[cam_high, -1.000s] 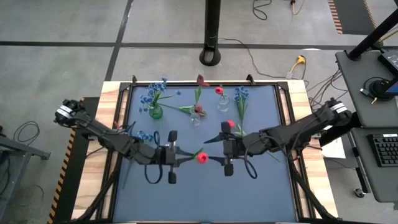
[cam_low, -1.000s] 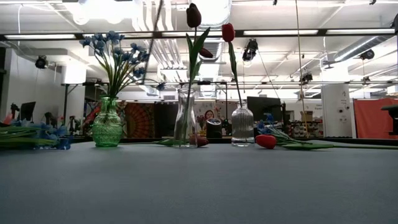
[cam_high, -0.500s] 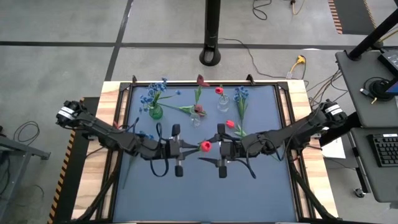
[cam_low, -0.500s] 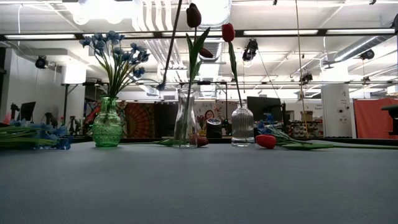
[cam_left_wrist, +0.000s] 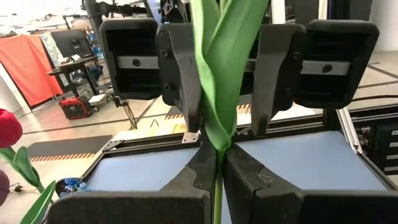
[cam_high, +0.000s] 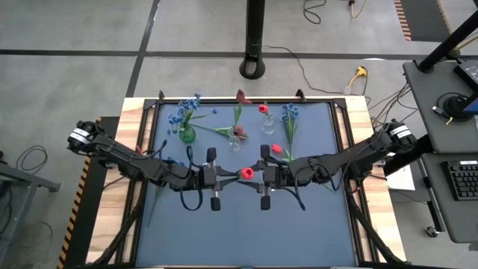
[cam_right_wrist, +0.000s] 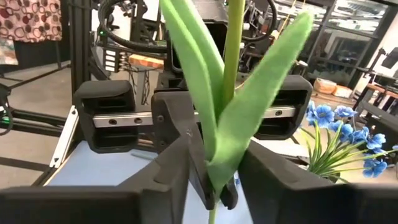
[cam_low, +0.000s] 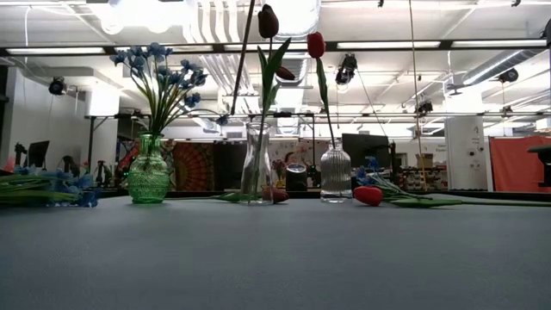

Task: Sort flowers into vase by color
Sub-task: Put the bottom red tulip into the bottom transparent vase

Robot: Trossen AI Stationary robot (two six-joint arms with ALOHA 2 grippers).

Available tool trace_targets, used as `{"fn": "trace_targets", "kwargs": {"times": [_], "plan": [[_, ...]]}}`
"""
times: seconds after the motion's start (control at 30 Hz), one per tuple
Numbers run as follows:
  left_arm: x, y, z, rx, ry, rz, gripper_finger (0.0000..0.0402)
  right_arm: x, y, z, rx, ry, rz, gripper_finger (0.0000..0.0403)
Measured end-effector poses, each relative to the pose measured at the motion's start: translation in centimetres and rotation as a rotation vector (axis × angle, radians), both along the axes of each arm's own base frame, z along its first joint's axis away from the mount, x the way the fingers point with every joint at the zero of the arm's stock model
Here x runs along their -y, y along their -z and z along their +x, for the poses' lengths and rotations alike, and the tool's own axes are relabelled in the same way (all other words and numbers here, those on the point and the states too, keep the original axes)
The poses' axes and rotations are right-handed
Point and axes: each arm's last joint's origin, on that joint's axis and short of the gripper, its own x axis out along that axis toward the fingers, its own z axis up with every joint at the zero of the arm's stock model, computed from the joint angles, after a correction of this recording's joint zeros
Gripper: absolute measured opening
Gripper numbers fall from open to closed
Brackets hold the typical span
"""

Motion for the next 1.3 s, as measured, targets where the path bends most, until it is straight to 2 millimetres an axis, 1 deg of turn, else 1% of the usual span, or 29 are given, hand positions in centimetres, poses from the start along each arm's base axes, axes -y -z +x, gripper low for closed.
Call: {"fn": "trace_targets", "kwargs": {"times": [0.17, 0.33, 0.47, 0.57, 0.7, 0.83, 1.0, 1.13, 1.3], "plan": [[0.0, -0.1, 0.0, 0.015, 0.0, -0.023, 0.0008, 0.0, 0.0, 0.0, 0.001, 0.0, -0.002, 0.0059], [0.0, -0.2, 0.0, 0.023, -0.001, -0.054, 0.0049, 0.0, 0.0, 0.0, 0.001, 0.0, -0.008, 0.0018], [0.0, 0.1, -0.1, -0.008, -0.003, -0.066, 0.0099, 0.0, 0.1, 0.0, -0.009, -0.001, -0.012, 0.0018], [-0.1, 0.4, -0.4, -0.059, -0.009, -0.081, 0.0136, 0.1, -0.3, -0.4, -0.011, 0.001, -0.008, 0.0019], [-0.5, 0.7, -1.4, -0.165, -0.026, -0.114, 0.0175, 0.8, -1.4, -1.6, -0.027, 0.105, -0.024, 0.0019], [-0.9, 0.4, -2.8, -0.271, -0.058, -0.192, 0.0192, 2.5, -2.9, -3.5, -0.063, 0.245, -0.034, 0.0018], [-0.9, 0.2, -4.5, -0.378, -0.086, -0.261, 0.0192, 6.0, -5.1, -5.9, -0.132, 0.385, 0.101, 0.0018], [-0.5, 0.4, -5.7, -0.437, -0.091, -0.288, 0.0187, 8.8, -5.7, -7.4, -0.165, 0.493, 0.122, 0.0018], [0.3, 0.8, -6.9, -0.463, -0.144, -0.287, 0.0182, 12.4, -6.7, -9.9, -0.157, 0.614, 0.156, 0.0018]]}}
